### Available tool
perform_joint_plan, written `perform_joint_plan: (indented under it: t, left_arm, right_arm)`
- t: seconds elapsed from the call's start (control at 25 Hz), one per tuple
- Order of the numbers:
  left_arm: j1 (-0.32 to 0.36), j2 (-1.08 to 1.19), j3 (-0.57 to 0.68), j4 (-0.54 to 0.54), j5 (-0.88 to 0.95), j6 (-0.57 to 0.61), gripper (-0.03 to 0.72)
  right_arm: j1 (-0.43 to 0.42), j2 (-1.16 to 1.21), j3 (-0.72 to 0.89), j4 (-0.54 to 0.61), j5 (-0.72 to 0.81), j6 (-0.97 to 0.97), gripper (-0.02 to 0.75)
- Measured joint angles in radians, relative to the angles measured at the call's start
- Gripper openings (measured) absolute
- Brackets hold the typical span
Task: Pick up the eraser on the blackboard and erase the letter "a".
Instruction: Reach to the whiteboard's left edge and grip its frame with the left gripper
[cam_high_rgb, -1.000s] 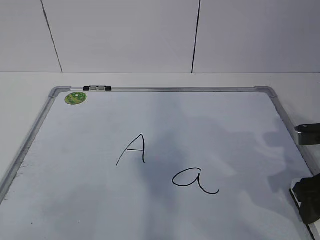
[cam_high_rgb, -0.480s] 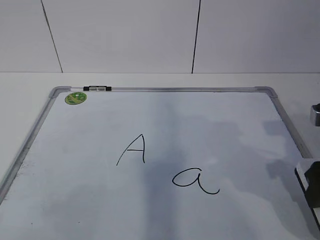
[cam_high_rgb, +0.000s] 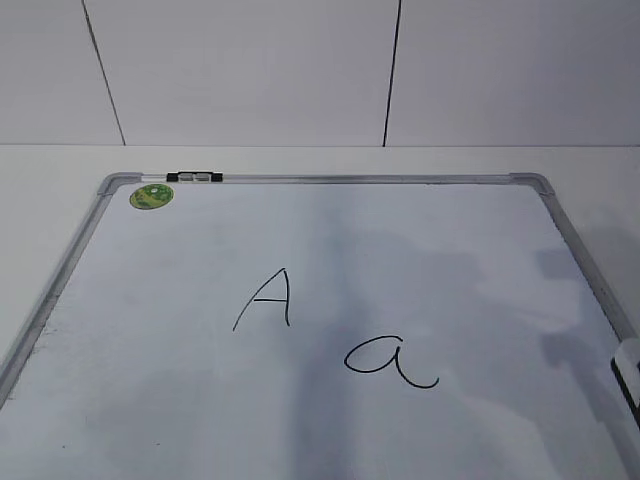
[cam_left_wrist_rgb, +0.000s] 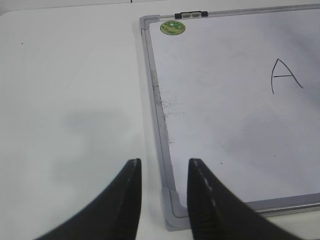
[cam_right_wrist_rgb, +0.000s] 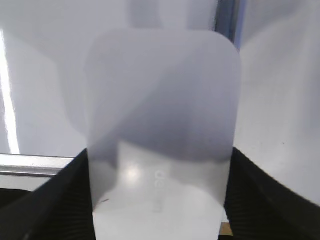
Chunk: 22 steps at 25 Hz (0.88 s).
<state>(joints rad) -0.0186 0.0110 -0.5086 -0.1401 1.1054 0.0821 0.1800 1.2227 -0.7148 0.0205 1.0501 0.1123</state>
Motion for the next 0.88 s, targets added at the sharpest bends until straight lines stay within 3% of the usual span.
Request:
perform_joint_plan:
  t: [0.72, 0.88]
  left_arm:
    - [0.000, 0.000, -0.002, -0.013, -0.006, 0.000, 0.235]
    - [0.000, 0.015, -0.060, -0.020, -0.042, 0.000, 0.248]
  right_arm:
    - [0.000, 0.000, -0.009, 0.002, 0.012, -0.009, 0.565]
    - [0.000, 0.000, -0.009, 0.002, 0.012, -0.009, 0.565]
